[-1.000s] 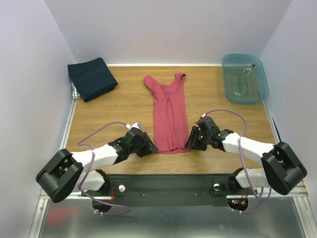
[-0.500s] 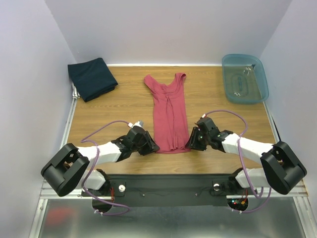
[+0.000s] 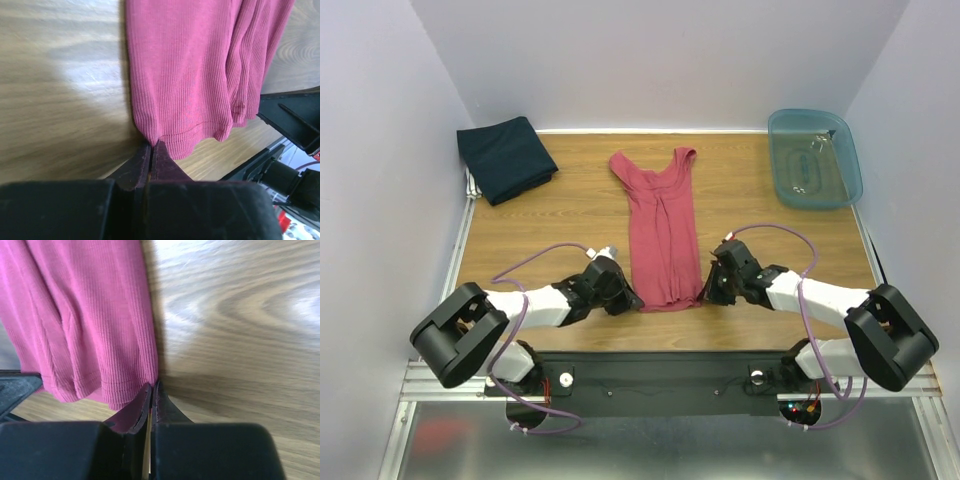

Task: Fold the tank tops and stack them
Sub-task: Fold the tank top

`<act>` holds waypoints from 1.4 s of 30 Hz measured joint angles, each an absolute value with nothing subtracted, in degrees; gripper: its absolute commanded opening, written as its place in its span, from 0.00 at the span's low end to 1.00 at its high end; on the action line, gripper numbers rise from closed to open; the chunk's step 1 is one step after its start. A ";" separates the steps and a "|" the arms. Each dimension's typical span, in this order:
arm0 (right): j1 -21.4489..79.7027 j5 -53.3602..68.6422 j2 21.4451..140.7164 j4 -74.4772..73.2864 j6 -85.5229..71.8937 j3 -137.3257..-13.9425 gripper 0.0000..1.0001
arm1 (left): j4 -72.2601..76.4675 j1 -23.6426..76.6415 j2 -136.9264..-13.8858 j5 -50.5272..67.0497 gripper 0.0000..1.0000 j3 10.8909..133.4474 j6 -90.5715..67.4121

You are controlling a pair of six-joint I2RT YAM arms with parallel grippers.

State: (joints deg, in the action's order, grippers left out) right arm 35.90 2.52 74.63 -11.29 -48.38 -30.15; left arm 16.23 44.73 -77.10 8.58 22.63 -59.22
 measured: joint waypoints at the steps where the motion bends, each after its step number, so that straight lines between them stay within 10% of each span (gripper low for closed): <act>1: 36.53 2.28 74.61 -11.33 -48.38 -30.15 0.00 | 16.10 45.43 -77.01 8.21 0.00 22.65 -59.27; 21: 55.51 -9.61 59.94 -37.26 -55.70 -31.83 0.00 | -9.43 61.89 -63.22 3.38 0.00 22.46 -64.88; 42: 55.53 -24.60 80.60 -38.22 -49.74 -52.97 0.00 | -16.16 46.92 -71.94 -2.72 0.00 39.86 -48.95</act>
